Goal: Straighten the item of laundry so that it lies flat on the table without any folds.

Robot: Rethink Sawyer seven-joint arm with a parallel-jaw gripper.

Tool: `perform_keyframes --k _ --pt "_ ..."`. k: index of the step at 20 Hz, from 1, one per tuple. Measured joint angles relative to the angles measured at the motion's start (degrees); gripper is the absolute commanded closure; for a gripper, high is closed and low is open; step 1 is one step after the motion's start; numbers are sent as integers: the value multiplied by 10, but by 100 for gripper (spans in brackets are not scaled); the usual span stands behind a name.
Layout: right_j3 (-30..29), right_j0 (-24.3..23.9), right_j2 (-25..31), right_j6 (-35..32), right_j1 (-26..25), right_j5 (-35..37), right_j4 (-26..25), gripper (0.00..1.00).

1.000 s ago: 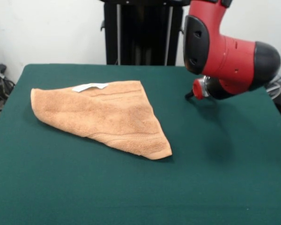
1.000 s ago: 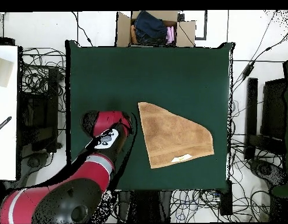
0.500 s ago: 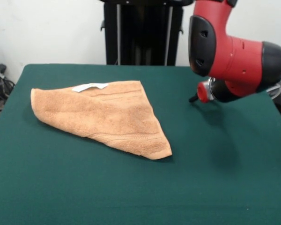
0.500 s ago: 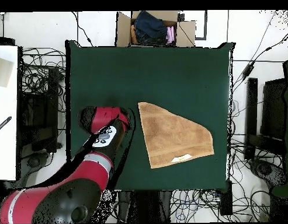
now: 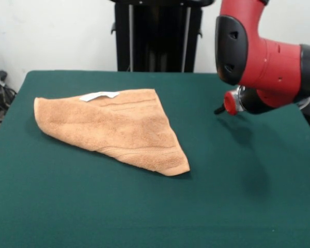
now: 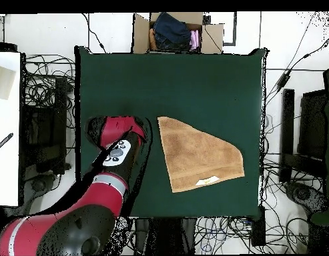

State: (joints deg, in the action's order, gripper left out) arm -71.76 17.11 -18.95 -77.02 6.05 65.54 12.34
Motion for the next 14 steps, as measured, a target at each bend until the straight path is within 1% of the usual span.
perform_keyframes --k 14 --pt "41 0 0 0 -3 12 0 0"
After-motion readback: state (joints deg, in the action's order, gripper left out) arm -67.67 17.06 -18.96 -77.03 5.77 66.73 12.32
